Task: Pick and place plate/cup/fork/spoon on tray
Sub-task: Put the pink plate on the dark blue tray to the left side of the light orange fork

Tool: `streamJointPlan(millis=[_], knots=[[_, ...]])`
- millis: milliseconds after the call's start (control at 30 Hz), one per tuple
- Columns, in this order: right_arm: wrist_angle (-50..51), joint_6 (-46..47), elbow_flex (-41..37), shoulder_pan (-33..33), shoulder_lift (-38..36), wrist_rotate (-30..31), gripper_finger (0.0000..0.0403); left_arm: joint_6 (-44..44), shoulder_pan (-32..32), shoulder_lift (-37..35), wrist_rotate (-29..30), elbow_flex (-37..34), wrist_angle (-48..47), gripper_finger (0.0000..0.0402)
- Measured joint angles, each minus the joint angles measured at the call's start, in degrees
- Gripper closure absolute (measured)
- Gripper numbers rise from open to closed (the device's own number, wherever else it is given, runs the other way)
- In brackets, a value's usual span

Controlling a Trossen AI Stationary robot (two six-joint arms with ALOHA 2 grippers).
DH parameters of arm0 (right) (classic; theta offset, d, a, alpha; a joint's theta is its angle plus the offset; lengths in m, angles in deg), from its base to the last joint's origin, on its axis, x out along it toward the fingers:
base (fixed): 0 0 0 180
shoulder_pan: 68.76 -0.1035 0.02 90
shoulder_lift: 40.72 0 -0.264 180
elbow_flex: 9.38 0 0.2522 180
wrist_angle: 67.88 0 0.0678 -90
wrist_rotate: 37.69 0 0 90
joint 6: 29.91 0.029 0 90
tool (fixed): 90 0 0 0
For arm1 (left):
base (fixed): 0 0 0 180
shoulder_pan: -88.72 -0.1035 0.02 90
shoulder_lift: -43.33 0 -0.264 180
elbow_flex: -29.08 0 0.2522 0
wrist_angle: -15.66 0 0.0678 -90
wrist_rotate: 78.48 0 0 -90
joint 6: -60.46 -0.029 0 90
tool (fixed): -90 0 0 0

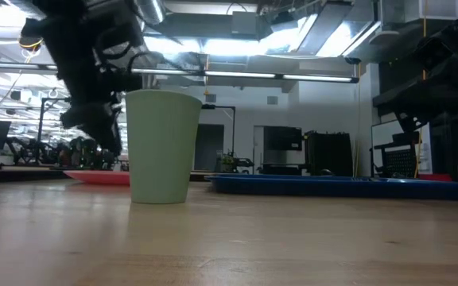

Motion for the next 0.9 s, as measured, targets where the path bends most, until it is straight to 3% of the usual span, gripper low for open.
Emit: streamJointPlan(millis=[400,567,767,900], knots=[[0.1,0.1,0.0,0.0,0.0,0.0,0.0308,-2.8,0.0,0.0,0.9,-3.3,1.9,0.0278],[0.1,0.1,0.0,0.0,0.0,0.0,0.0308,-3.0,-0.1,0.0,-1.5,-7.8,6.7,0.0278],[0.3,0.2,0.0,0.0,0.0,0.0,0.0308,-2.5,-0.1,0.0,5.4,-9.2,9.6,0.0278],[0.3,0.2,0.0,0.0,0.0,0.0,0.0308,-4.6,-0.1,0.0,3.5,-9.2,9.5,0.0278]])
